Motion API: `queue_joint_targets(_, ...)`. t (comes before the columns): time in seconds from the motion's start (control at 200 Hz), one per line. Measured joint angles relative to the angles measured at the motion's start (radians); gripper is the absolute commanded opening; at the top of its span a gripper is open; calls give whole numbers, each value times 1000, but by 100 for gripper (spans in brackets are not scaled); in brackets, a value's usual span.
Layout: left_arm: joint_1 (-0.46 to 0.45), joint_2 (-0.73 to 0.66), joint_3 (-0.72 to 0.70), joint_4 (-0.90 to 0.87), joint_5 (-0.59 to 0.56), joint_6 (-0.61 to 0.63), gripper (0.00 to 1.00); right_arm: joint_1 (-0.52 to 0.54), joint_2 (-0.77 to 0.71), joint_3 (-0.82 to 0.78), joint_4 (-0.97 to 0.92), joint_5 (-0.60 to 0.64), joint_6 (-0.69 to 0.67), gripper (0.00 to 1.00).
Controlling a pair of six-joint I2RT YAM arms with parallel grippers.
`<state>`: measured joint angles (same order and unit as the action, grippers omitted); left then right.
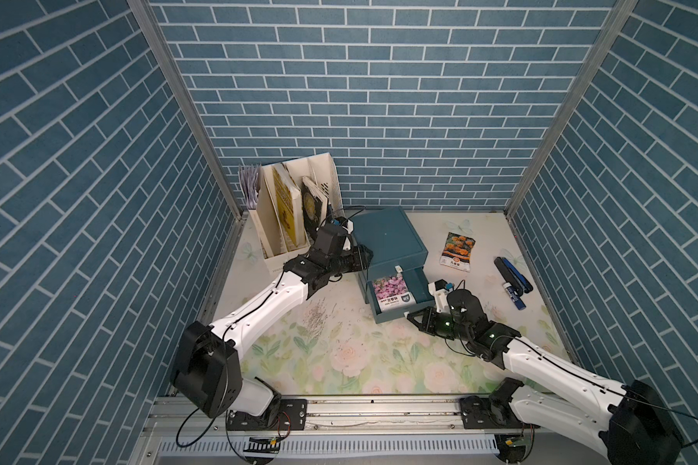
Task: Take the seed bags out of the drawer
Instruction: Open the drawer in the storage box.
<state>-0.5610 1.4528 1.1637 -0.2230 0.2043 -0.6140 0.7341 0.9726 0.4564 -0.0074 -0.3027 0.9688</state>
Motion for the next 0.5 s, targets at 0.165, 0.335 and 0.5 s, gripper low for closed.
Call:
queue_joint_targets(0.165, 0, 0, 0, 0, 0, 0, 53, 15, -68, -19, -59, 2, 4, 0)
queue_joint_targets(0.335, 0, 0, 0, 0, -1, -1, 53, 24, -123, -28, -128, 2, 12, 0)
queue_joint_targets(0.5, 0, 0, 0, 0, -1, -1, 53, 43, -154, -29, -174, 3, 25, 0)
